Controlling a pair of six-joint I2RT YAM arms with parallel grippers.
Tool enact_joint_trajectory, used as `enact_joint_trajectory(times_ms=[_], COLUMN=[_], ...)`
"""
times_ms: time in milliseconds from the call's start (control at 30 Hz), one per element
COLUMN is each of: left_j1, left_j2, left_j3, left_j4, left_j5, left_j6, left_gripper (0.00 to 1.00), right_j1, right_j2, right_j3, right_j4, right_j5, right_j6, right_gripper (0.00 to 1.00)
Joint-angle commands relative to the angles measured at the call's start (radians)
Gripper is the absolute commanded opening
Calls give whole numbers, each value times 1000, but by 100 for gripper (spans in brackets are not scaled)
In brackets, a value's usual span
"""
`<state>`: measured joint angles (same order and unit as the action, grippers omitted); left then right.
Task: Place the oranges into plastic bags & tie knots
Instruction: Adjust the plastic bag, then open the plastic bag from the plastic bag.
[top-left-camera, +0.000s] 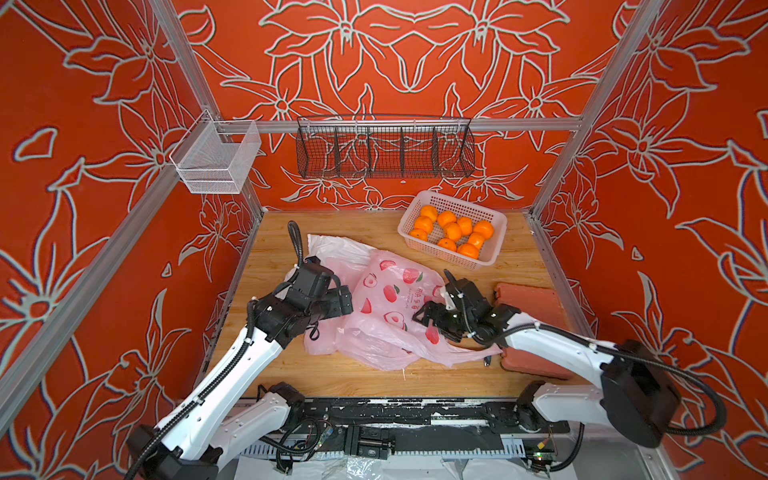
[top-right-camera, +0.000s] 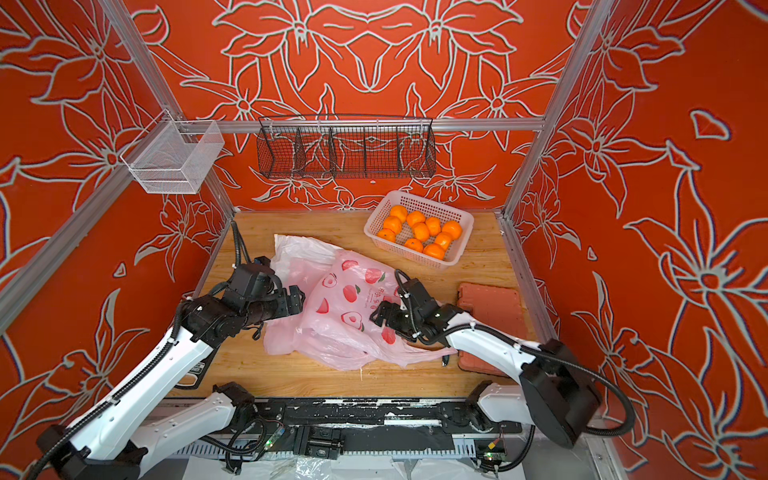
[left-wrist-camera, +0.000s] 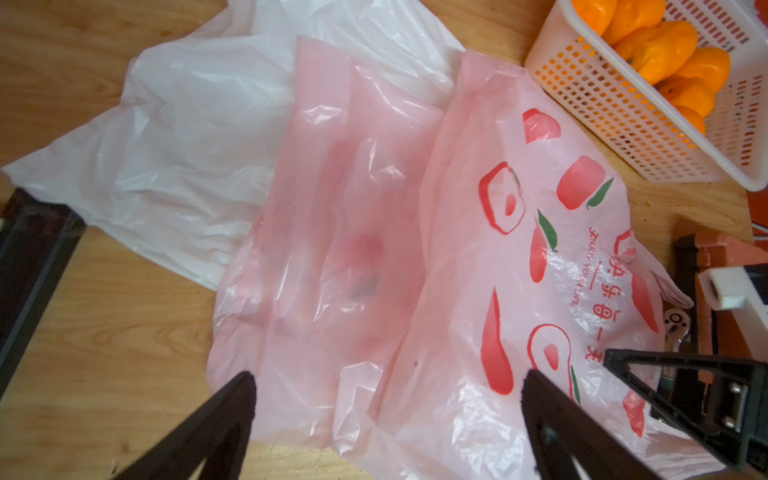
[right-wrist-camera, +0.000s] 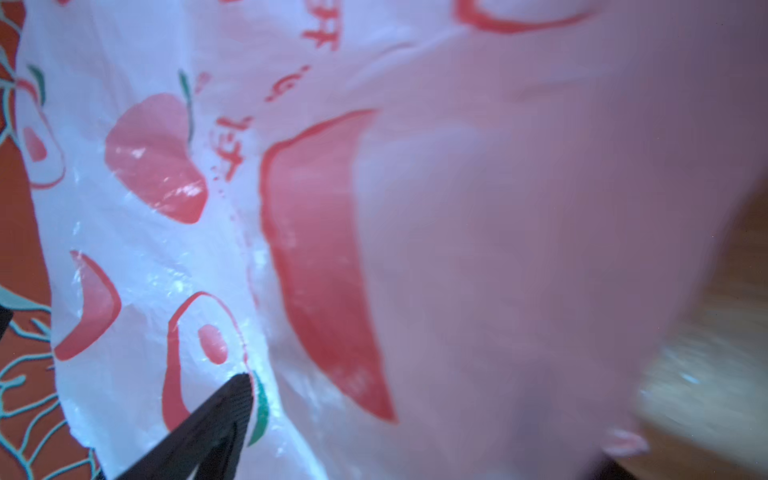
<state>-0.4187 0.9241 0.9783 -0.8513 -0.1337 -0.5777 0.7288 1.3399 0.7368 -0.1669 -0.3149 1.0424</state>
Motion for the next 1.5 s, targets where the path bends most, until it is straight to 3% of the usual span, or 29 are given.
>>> enact_joint_trajectory(times_ms=[0, 133, 300, 533, 700, 800, 900, 1000, 1100, 1167, 1267, 1467], left_j1=[60, 80, 80, 64, -127, -243, -381, -494, -509, -510, -508, -505], left_j2=[-54, -85, -48, -30, 89, 187, 318, 453, 552, 582, 639, 710], left_j3=[-18, -12, 40, 101, 189, 234, 333, 412, 433, 422, 415, 362], left_j4=[-75, -112, -120, -71, -91, -107, -173, -245, -272, -249, -268, -185], left_j5=[2, -12, 16, 77, -24, -58, -138, -226, -249, -230, -271, -306], left_j6=[-48, -23, 61, 124, 137, 130, 120, 116, 175, 289, 417, 539], left_gripper=[98, 99, 97, 97, 97, 97, 97, 98, 99, 96, 94, 92], right_j1=[99, 203, 206, 203, 173, 58, -166, -293, -351, -366, -386, -397], right_j2=[112, 244, 206, -120, -351, -447, -502, -494, -463, -455, -438, -468], right_j3=[161, 325, 323, 239, 168, 151, 129, 122, 108, 87, 73, 39], right_j4=[134, 97, -79, -227, -332, -478, -531, -532, -509, -471, -458, -460], right_j5=[69, 142, 303, 561, 810, 794, 544, 348, 195, 135, 110, 145], right_j6=[57, 60, 25, -192, -247, -287, -349, -401, -399, -394, -400, -415], right_gripper=[92, 92, 98, 98, 98, 98, 98, 93, 90, 88, 87, 86])
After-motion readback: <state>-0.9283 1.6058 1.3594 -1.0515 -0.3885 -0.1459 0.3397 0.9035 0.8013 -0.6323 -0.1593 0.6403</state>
